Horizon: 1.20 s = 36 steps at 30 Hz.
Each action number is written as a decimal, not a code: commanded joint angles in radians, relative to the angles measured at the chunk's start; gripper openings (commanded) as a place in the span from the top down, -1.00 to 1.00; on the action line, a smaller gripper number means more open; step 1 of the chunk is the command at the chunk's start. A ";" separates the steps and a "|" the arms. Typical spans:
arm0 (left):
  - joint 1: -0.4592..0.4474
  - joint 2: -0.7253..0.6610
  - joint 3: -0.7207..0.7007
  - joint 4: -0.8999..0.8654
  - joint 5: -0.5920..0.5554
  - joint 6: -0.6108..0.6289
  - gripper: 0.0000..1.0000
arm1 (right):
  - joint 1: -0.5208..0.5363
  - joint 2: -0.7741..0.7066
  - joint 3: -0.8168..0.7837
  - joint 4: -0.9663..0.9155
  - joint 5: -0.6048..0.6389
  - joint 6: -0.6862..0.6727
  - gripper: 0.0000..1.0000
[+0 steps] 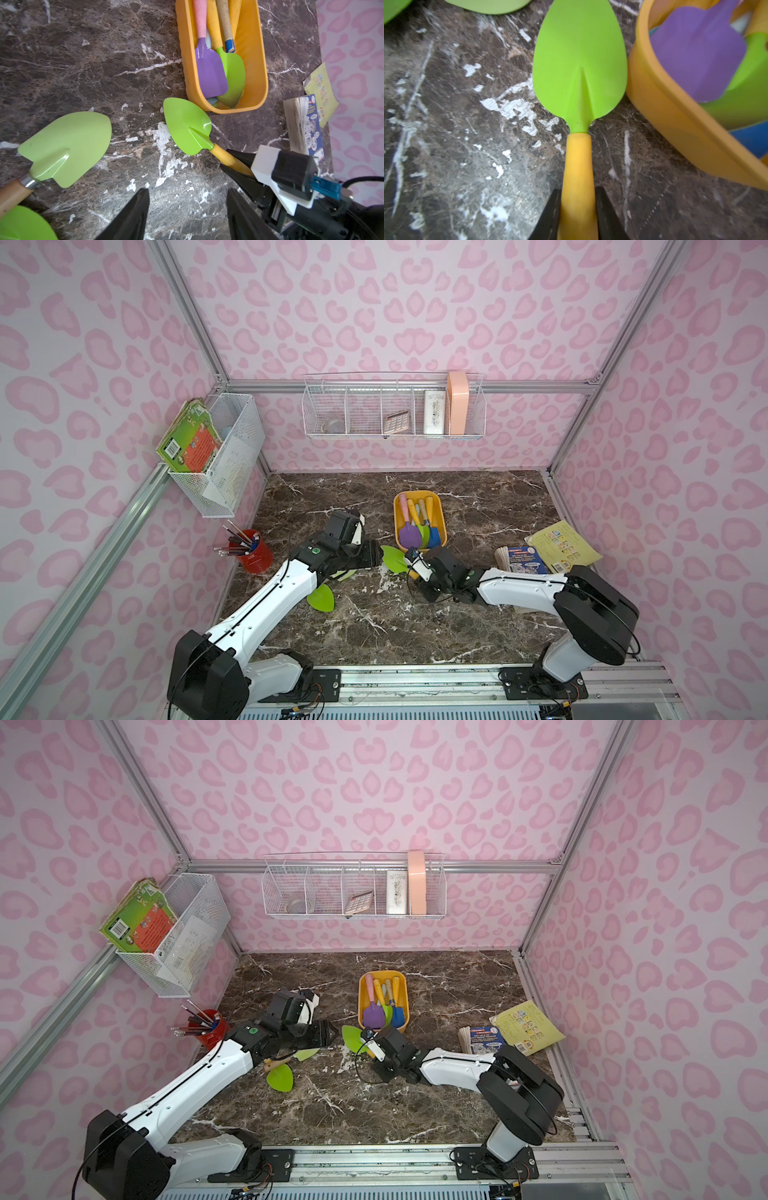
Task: Put the shovel into the storage box
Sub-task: Pick up the shovel from the center of the board.
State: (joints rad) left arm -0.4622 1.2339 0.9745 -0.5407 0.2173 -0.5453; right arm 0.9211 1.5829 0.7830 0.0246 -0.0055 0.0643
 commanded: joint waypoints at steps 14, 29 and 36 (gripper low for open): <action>0.075 0.034 0.112 -0.217 0.288 0.189 -0.30 | 0.117 -0.353 -0.118 -0.008 -0.022 -0.199 0.81; 0.077 0.061 0.074 -0.194 0.495 0.232 1.00 | 0.128 -0.429 -0.169 0.065 0.016 -0.223 0.77; 0.077 0.062 0.067 -0.099 0.421 0.103 1.00 | 0.079 -0.485 -0.167 0.065 0.121 -0.114 0.09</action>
State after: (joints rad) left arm -0.3859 1.2976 1.0393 -0.6804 0.6872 -0.3752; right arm 1.0279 1.1267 0.6079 0.0151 0.0475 -0.1265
